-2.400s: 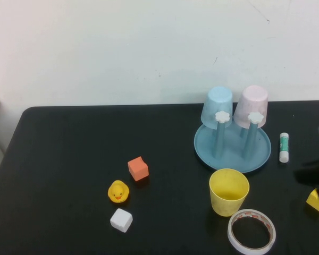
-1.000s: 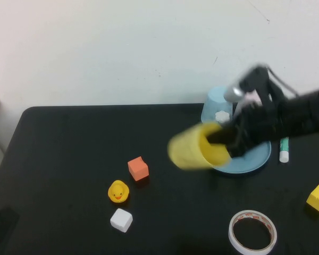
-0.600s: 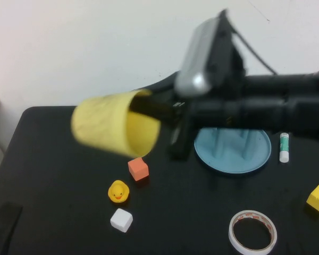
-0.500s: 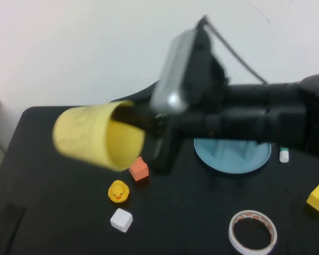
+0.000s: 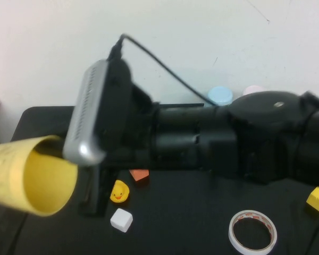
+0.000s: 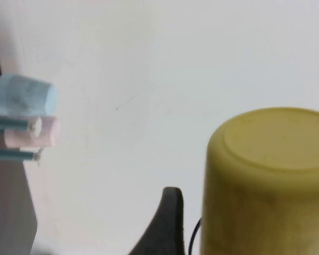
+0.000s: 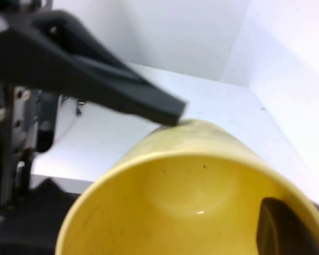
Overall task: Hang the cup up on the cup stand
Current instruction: Adjust the cup with two arms, then place the cup on the cup holder
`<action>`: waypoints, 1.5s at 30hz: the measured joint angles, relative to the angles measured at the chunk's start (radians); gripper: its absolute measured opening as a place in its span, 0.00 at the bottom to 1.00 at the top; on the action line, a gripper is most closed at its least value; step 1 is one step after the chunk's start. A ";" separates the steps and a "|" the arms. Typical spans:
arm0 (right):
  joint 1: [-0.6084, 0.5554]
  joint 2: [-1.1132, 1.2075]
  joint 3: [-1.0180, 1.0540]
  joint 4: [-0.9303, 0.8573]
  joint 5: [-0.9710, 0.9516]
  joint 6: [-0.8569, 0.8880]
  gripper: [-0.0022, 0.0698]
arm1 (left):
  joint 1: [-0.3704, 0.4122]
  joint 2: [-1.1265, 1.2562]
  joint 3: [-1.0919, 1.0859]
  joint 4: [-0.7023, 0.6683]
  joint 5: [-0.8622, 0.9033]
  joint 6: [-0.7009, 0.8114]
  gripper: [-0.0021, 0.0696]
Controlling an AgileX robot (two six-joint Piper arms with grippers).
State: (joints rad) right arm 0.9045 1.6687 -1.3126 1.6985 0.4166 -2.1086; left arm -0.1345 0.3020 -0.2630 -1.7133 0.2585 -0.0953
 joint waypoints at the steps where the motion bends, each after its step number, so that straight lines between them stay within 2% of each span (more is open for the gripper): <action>1: 0.009 0.008 -0.004 0.000 -0.003 0.000 0.05 | 0.000 0.000 0.000 -0.001 -0.010 -0.002 0.99; 9: 0.059 0.030 -0.006 0.000 0.008 0.000 0.05 | 0.000 0.000 0.000 -0.001 -0.058 -0.005 0.98; 12: 0.061 0.031 -0.006 0.002 0.011 0.000 0.05 | 0.000 0.000 0.000 -0.001 -0.065 0.008 0.91; 14: 0.061 0.033 -0.006 0.002 0.012 0.000 0.05 | 0.000 0.000 0.000 -0.001 -0.069 0.017 0.82; 18: 0.061 0.039 -0.006 0.004 0.012 0.000 0.06 | 0.000 0.000 0.000 -0.002 -0.073 0.027 0.82; 21: 0.061 0.043 -0.006 0.006 0.012 0.010 0.16 | 0.000 0.000 0.000 -0.002 -0.076 0.059 0.82; 25: 0.061 0.043 -0.006 -0.008 0.004 0.059 0.41 | 0.000 0.000 0.000 -0.002 -0.076 0.086 0.82; 26: 0.061 0.043 -0.006 -0.038 0.000 0.095 0.47 | 0.000 0.000 0.000 -0.002 -0.076 0.088 0.82; 29: 0.061 0.031 -0.006 -0.192 -0.005 0.213 0.53 | 0.000 0.000 0.000 -0.002 -0.084 0.101 0.82; 36: 0.061 -0.082 -0.006 -0.609 0.008 0.582 0.56 | -0.011 0.000 0.000 -0.003 -0.102 0.203 0.82; 41: 0.059 -0.191 -0.006 -0.943 0.052 0.901 0.56 | -0.011 0.001 -0.052 -0.004 -0.111 0.439 0.81; 45: 0.050 -0.286 -0.006 -1.217 0.213 1.150 0.55 | -0.011 0.002 -0.124 -0.004 -0.120 0.671 0.81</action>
State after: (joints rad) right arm 0.9540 1.3832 -1.3188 0.4816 0.6291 -0.9584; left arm -0.1458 0.3045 -0.3872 -1.7178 0.1380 0.5761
